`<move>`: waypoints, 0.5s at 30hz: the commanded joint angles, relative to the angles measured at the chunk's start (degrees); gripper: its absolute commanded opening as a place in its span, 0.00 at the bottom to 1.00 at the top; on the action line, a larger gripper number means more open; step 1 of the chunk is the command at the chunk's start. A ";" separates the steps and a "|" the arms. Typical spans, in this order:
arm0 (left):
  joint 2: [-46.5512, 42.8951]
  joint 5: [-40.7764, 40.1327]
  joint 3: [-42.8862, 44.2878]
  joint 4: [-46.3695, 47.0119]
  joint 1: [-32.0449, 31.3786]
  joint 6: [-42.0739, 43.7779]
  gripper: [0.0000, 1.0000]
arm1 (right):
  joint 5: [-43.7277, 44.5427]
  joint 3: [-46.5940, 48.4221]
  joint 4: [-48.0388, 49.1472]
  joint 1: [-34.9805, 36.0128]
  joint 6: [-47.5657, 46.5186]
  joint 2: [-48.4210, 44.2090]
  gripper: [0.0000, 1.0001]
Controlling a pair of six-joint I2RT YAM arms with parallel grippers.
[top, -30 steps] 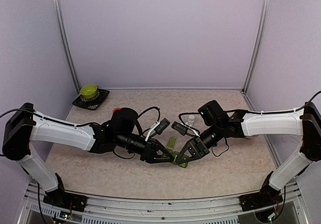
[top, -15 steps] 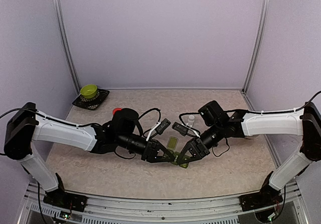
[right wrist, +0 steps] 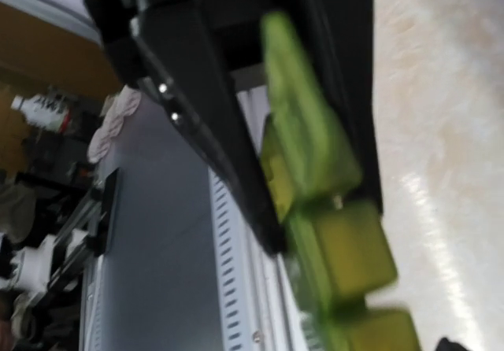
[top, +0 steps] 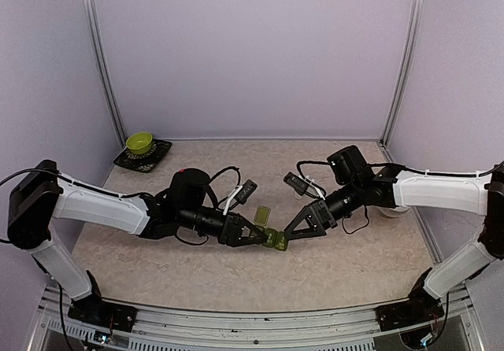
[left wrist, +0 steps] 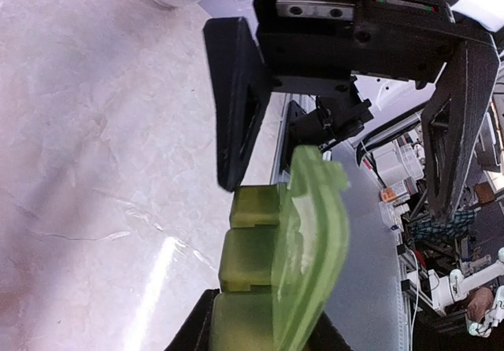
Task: Sort the pills into containers
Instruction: Pass from the right arm to the left, then place the pill container at the center of the board.
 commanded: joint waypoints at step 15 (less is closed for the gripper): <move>12.65 -1.49 6.40 2.93 13.04 -3.22 0.27 | 15.40 -1.80 -3.61 -7.62 2.09 -9.03 1.00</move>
